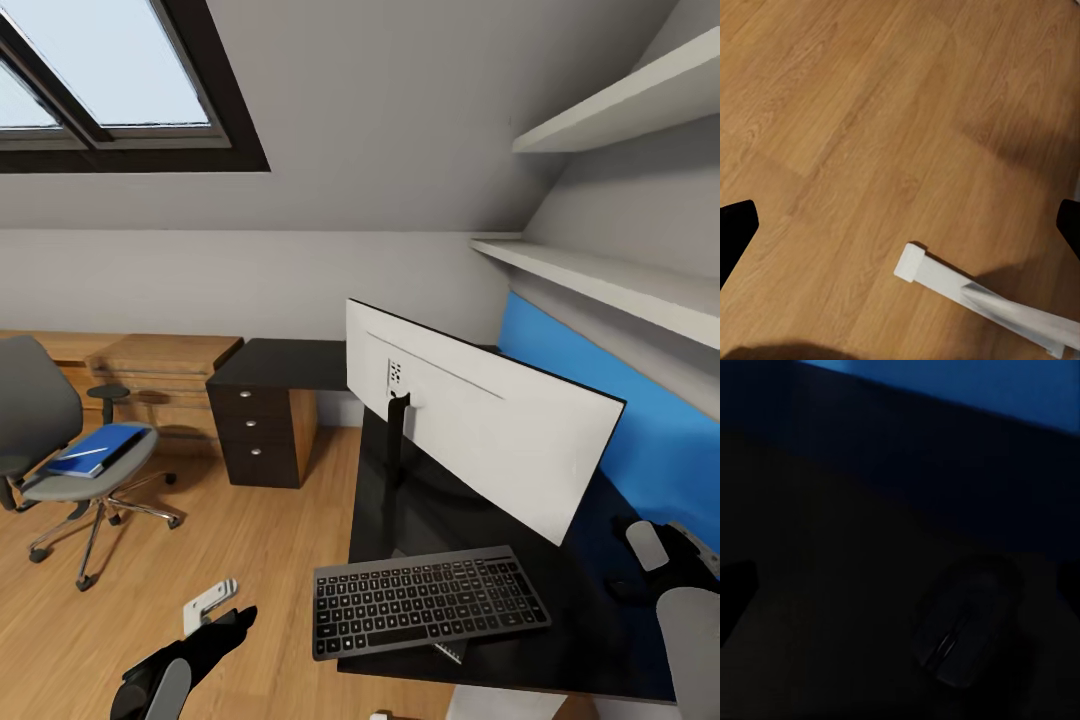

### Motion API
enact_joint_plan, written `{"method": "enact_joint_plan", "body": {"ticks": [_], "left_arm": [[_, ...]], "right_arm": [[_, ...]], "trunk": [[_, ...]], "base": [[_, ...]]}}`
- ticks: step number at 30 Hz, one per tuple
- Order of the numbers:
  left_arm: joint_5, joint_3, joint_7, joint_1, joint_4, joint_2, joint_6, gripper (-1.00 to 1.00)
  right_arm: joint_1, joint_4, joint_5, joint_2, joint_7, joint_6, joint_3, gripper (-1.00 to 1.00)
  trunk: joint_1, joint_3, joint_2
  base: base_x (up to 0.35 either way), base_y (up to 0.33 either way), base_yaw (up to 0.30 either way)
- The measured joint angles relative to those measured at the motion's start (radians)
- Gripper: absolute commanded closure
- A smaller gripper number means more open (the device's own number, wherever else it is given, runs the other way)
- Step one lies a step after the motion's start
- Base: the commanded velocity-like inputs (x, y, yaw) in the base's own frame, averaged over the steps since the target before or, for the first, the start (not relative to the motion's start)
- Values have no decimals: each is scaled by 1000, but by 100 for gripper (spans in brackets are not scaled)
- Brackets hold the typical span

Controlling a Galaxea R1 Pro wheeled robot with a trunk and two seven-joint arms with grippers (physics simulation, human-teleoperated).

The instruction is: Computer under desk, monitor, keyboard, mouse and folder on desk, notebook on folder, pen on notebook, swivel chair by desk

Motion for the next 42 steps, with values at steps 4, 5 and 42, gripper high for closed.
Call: {"method": "enact_joint_plan", "body": {"ticks": [4, 5, 42], "left_arm": [[0, 0, 0, 0, 0, 0, 0, -100], [0, 0, 0, 0, 0, 0, 0, -100], [0, 6, 2, 0, 0, 4, -1, -100]], "right_arm": [[0, 0, 0, -1, -1, -1, 0, -100], [0, -1, 0, -1, -1, -1, 0, -100], [0, 7, 0, 1, -69, -59, 0, -100]], "trunk": [[11, -9, -21], [15, -12, -28], [138, -113, -252]], "base": [[0, 0, 0], [0, 0, 0], [0, 0, 0]]}}
